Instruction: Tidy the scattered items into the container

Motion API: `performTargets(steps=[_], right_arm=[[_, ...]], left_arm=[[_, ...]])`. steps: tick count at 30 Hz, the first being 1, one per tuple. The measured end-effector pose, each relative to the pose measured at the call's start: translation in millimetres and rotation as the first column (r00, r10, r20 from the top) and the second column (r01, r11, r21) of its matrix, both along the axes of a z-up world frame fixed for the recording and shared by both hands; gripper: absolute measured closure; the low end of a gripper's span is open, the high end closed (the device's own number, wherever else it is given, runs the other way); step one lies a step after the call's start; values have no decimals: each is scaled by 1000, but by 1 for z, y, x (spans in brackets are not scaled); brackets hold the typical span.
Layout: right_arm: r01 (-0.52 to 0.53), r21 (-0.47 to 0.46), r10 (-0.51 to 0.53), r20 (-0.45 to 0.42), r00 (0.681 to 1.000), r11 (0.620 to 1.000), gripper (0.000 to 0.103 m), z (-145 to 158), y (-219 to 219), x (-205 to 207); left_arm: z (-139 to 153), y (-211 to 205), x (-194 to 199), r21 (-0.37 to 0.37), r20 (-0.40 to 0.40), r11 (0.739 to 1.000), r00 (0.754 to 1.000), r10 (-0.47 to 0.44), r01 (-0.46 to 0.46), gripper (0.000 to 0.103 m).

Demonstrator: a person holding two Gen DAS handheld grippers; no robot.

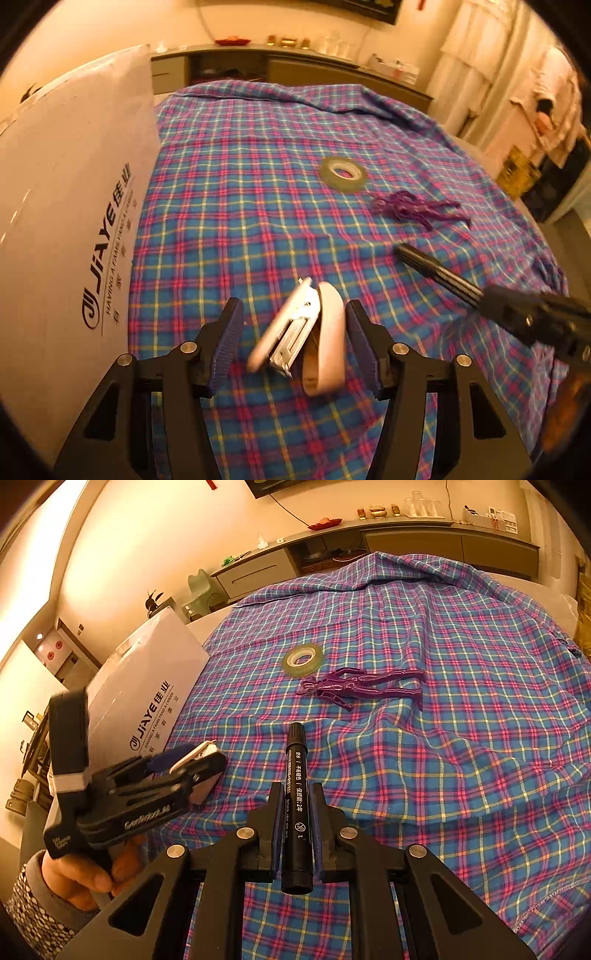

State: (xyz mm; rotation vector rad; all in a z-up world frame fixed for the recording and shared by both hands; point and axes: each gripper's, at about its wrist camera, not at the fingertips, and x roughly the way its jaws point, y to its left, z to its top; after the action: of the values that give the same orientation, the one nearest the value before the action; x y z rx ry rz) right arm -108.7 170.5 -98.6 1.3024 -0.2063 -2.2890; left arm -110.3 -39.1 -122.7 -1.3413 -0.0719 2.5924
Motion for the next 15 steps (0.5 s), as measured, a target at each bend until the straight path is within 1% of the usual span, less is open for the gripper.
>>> performTargets(steps=[1, 2, 4, 6, 15], right_arm=[[-4, -2, 4, -1, 1000, 1000, 88, 0, -2, 0], [-8, -3, 8, -1, 1000, 1000, 88, 0, -3, 1], [-13, -3, 13, -1, 1000, 1000, 88, 0, -6, 2], [-14, -2, 14, -5, 1000, 1000, 88, 1, -6, 4], [-15, -6, 15, -29, 999, 1000, 88, 7, -9, 7]], left_arm=[[0, 3, 0, -24, -10, 1000, 1000, -5, 4, 59], [0, 5, -2, -33, -13, 999, 1000, -5, 4, 64], [2, 8, -3, -25, -6, 1000, 1000, -8, 8, 65], [6, 11, -1, -30, -24, 999, 1000, -15, 15, 65], [36, 5, 6, 28, -87, 1000, 996, 10, -8, 66]])
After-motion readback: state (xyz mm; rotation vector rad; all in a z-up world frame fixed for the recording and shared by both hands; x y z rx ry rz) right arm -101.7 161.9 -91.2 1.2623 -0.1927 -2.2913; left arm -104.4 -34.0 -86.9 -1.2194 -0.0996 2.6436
